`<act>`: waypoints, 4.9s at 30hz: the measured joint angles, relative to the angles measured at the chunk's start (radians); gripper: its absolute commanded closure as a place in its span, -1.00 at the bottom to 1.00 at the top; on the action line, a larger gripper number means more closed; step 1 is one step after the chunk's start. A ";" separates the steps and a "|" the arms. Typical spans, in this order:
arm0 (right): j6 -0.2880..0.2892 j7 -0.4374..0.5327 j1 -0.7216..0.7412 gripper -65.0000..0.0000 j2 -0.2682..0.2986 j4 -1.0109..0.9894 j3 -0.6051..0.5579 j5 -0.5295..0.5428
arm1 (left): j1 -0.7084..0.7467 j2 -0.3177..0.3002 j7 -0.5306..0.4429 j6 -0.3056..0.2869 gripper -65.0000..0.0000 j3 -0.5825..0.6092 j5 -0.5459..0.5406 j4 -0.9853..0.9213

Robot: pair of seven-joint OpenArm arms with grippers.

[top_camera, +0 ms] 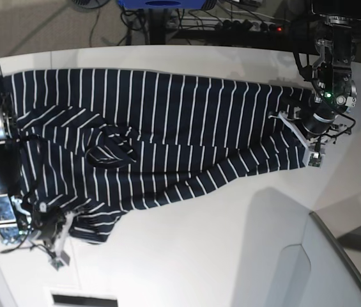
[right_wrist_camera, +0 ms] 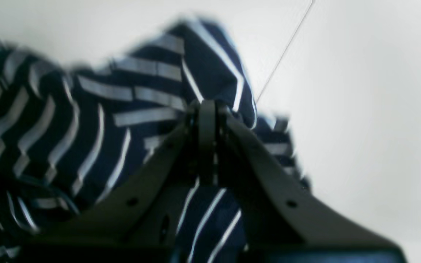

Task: Layout the t-shirt on the table in an organized manner, then fold the t-shirt properly
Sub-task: 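Pull the bunched fabric with the right gripper away from the left gripper, then drag the shirt end with the right gripper to straighten it, then hold both shirt ends and stretch the shirt taut between grippers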

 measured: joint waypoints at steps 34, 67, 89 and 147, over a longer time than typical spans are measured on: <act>0.007 -0.626 -0.644 1.00 -0.008 0.963 0.402 0.015 | 0.001 -0.034 0.000 0.000 1.00 -0.001 0.000 -0.002; 0.007 -0.808 -1.014 1.00 -0.111 1.414 0.400 0.013 | 0.044 -0.032 -0.004 -0.004 1.00 -0.086 0.000 0.008; 0.007 -0.879 -1.043 1.00 -0.202 1.479 0.399 0.016 | 0.034 -0.035 -0.005 -0.004 1.00 -0.085 0.001 0.001; 0.000 -0.777 -1.030 1.00 -0.180 1.341 0.493 0.005 | 0.022 -0.089 -0.009 -0.007 1.00 0.031 0.000 -0.057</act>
